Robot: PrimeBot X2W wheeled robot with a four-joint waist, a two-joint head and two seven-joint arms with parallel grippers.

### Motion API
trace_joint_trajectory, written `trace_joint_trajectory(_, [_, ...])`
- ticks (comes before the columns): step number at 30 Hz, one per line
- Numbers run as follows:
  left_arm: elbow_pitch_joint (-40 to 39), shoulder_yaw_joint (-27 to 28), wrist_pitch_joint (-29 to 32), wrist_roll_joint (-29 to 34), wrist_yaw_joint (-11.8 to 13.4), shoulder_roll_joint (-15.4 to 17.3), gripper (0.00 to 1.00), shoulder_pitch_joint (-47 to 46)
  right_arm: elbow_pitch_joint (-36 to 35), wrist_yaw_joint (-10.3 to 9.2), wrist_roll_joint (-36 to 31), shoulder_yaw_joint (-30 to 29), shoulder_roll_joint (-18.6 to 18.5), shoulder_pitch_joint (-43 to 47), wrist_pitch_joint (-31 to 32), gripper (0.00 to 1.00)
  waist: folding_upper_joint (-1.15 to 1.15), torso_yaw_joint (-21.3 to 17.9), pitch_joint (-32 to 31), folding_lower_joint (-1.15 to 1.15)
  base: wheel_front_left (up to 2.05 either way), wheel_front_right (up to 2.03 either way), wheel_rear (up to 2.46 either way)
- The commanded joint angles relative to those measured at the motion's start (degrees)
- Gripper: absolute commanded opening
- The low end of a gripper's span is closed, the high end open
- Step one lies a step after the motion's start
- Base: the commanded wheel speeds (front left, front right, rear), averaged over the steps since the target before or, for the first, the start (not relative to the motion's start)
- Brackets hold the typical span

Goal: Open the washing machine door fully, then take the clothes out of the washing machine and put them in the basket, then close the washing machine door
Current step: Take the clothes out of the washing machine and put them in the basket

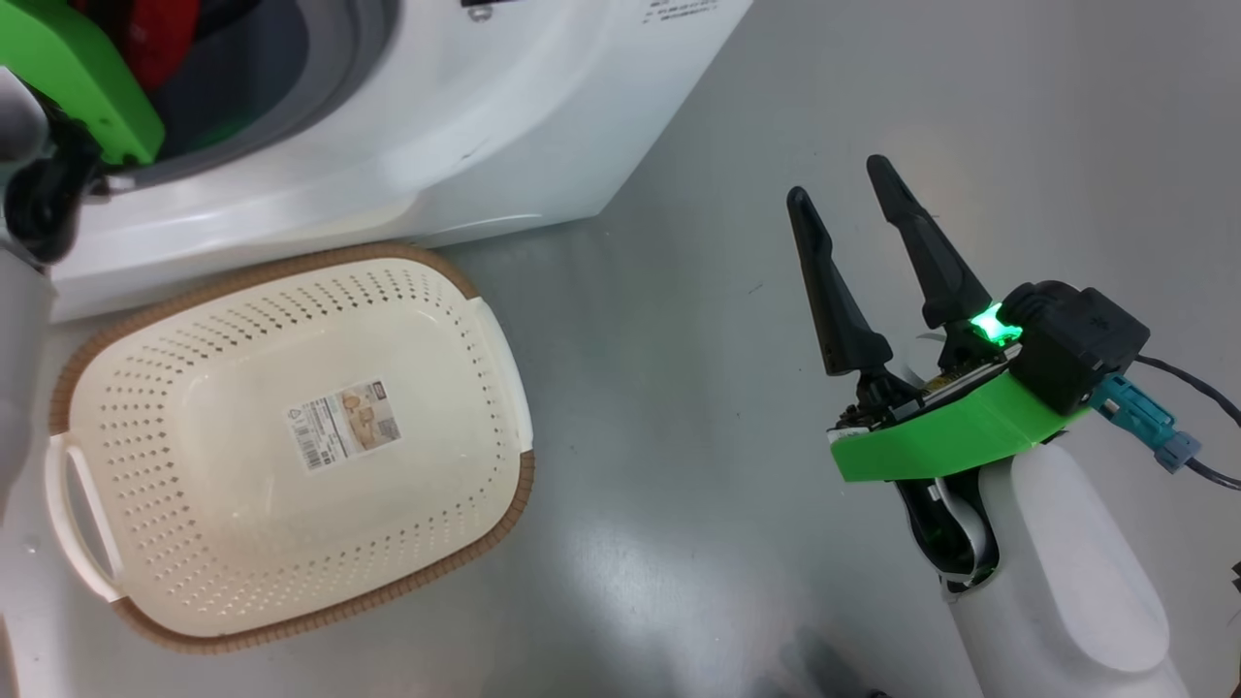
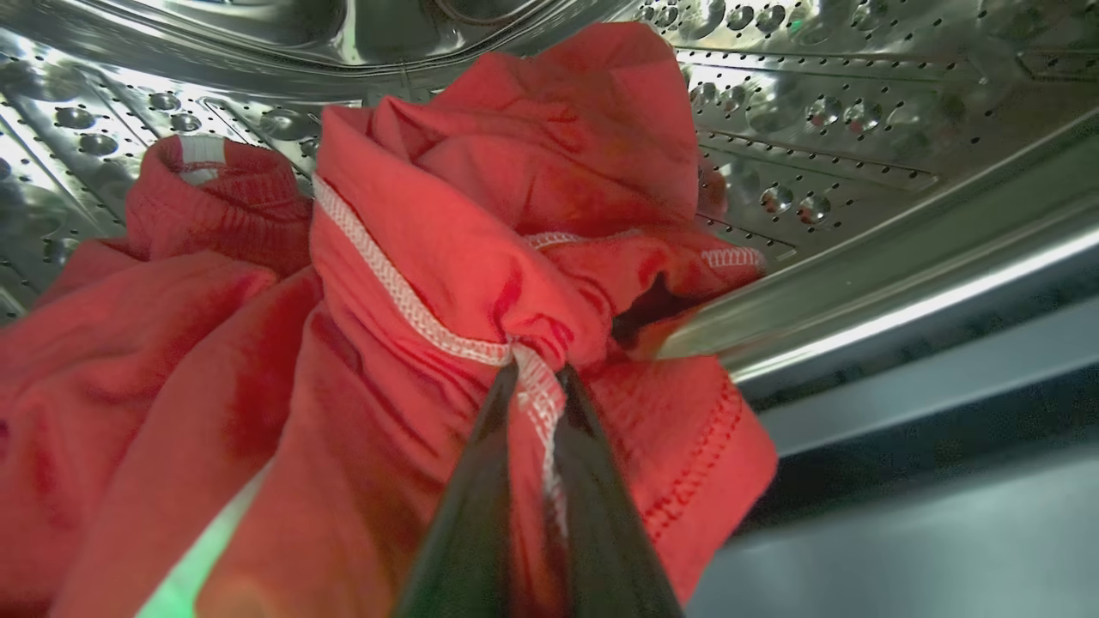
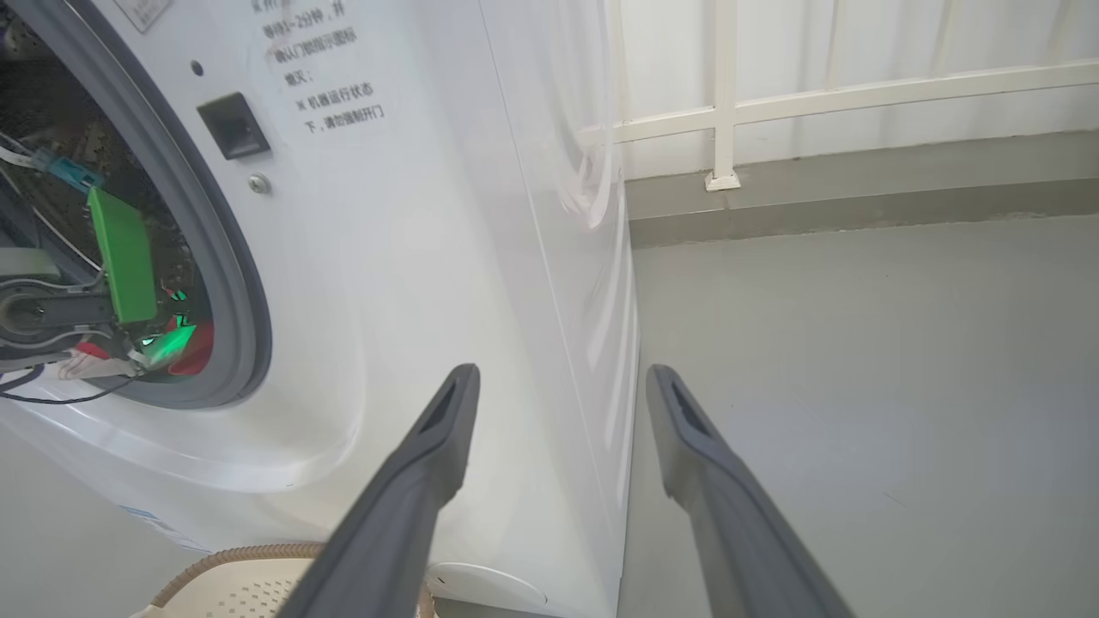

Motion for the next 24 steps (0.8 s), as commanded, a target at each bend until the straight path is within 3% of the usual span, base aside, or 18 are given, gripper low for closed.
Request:
trace_joint_trajectory(1, [-0.8, 0.4, -1.3, -0.8, -0.2, 1.8, 0.00, 0.8, -1.1, 0.09, 1.1, 0.8, 0.7, 1.0, -0.3, 1.00, 0.00, 0.4, -0.5, 0.00, 0.00, 0.00, 0.00])
trace_joint_trajectory(15, [-5.9, -4.0, -12.6, -3.6, -0.2, 0.7, 0.00, 5.2, 0.7, 0.09, 0.4, 0.4, 0.7, 2.0, -0.3, 1.00, 0.00, 4.0, -5.9, 0.00, 0.00, 0.00, 0.00])
trace_joint_trajectory(24, [-10.9, -7.0, -18.5, -4.5, -0.2, 2.2, 0.00, 10.8, 3.0, 0.09, 0.1, 0.6, 0.7, 3.3, -0.3, 1.00, 0.00, 6.8, -12.0, 0.00, 0.00, 0.00, 0.00])
